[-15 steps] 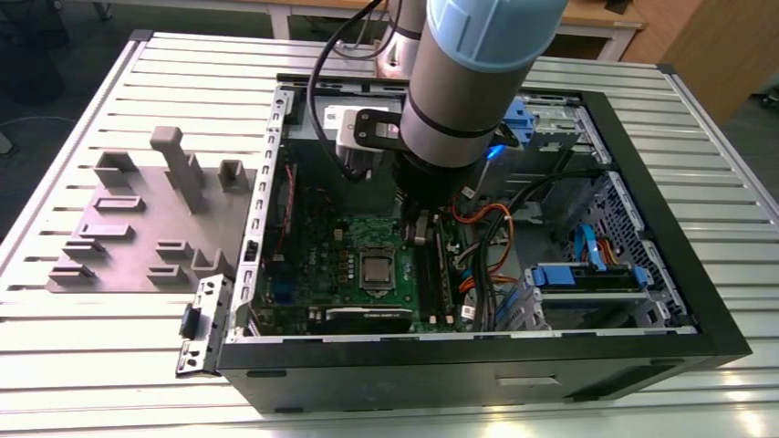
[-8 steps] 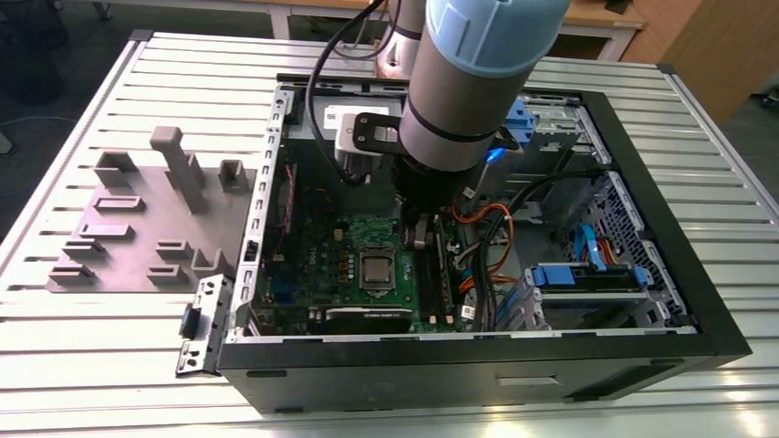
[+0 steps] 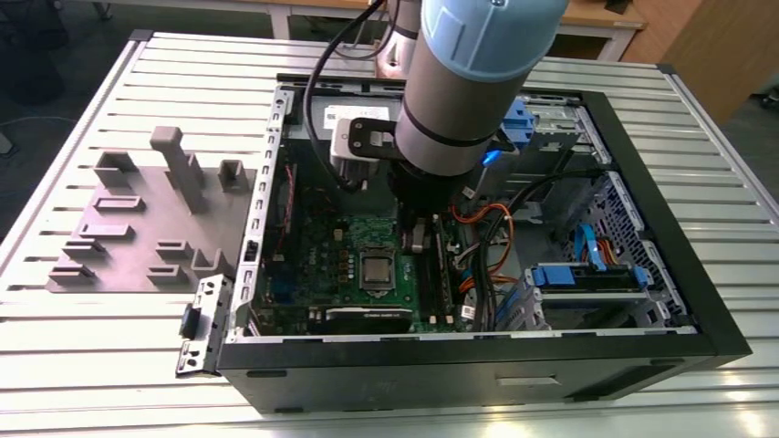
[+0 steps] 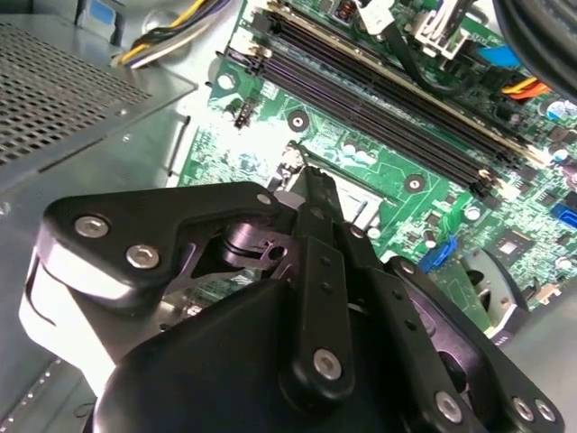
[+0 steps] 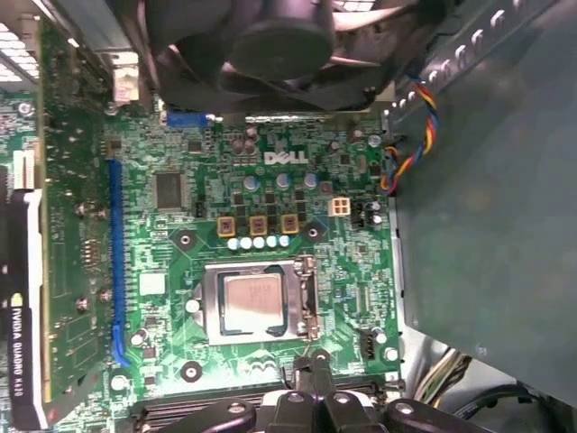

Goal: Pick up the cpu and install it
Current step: 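Install the first cpu locking lever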

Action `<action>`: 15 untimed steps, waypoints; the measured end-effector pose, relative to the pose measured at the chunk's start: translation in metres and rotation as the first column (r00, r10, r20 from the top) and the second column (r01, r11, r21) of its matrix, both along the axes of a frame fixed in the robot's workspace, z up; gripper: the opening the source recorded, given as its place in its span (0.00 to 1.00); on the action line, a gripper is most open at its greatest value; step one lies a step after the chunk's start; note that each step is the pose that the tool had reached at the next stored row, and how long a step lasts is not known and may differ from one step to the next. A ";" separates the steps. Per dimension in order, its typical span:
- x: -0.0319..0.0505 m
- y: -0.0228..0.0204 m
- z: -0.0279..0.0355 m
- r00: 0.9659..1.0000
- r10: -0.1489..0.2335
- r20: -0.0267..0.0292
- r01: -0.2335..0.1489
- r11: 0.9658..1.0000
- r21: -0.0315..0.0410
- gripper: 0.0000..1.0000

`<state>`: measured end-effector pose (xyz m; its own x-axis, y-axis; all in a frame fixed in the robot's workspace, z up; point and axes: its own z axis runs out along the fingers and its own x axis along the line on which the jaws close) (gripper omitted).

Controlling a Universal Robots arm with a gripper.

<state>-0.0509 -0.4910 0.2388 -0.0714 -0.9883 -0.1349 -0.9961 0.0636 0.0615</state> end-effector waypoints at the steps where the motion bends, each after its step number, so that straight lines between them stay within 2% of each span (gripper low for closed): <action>1: 0.0000 -0.0015 -0.0002 1.000 0.002 0.000 -0.002 1.000 0.000 0.11; 9: 0.0000 -0.0122 -0.0048 1.000 0.010 0.000 -0.010 1.000 -0.006 0.11; 12: -0.0001 -0.0140 -0.0079 1.000 0.012 0.000 -0.012 1.000 -0.007 0.11; 15: 0.0001 -0.0162 -0.0084 1.000 0.013 0.000 -0.013 1.000 -0.015 0.11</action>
<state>-0.0508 -0.5071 0.2304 -0.0586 -0.9911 -0.1195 -0.9968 0.0516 0.0610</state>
